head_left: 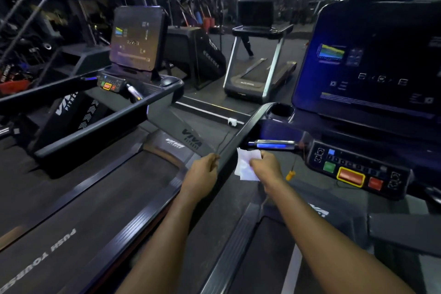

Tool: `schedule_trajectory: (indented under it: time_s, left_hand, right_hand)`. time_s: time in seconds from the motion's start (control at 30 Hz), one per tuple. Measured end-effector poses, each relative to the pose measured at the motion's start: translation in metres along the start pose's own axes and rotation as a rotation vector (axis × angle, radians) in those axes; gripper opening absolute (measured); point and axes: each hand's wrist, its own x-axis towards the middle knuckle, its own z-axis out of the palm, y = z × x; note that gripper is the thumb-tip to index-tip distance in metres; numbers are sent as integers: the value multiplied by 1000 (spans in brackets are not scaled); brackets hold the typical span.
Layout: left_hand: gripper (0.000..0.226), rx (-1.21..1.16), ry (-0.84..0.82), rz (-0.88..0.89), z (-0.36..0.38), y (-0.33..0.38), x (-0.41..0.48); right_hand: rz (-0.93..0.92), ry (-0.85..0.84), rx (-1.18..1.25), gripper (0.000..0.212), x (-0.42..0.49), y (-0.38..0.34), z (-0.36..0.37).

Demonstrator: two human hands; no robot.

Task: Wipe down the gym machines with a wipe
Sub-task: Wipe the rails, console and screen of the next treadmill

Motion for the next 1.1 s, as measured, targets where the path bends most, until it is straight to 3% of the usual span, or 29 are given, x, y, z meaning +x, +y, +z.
schedule_trajectory:
  time_s: [0.13,0.33,0.57,0.63,0.73,0.77,0.87,0.97,1.03,1.1]
  left_hand:
    - [32,13,14,-13,24,10,37]
    - [25,1,24,-59,53,2,103]
    - [24,36,-30,-128,84,-30,180]
    - [21,54,-66,-154,94,-40,198]
    - [28,71,-40,-228,109,-47,204]
    - [32,53,-22,-264,115,-50,207]
    - [45,76,-16,-364,127,-47,206]
    - [50,191,38,-348,134,-47,204]
    - [48,203,64,-359,133,-46,205]
    - [46,216,58,-384,133,-45,206]
  right_hand:
    - [-77,11,-33,31,49,-4,-17]
    - [-136,-5,-179,27,126,-7,-11]
    - [-370,178,-388,25,211,-18,10]
    - [-476,-5,-493,37,234,-9,20]
    - [-567,-600,-884,51,244,10,28]
    - [-607,-676,-1000,59,249,18,31]
    - [-781,-456,-1104,69,264,20,26]
    - [-856,-124,-1079,40,296,15,23]
    - [-858,-119,-1071,35,303,11,29]
    - [-1031,-290,-1048,29,295,22,35]
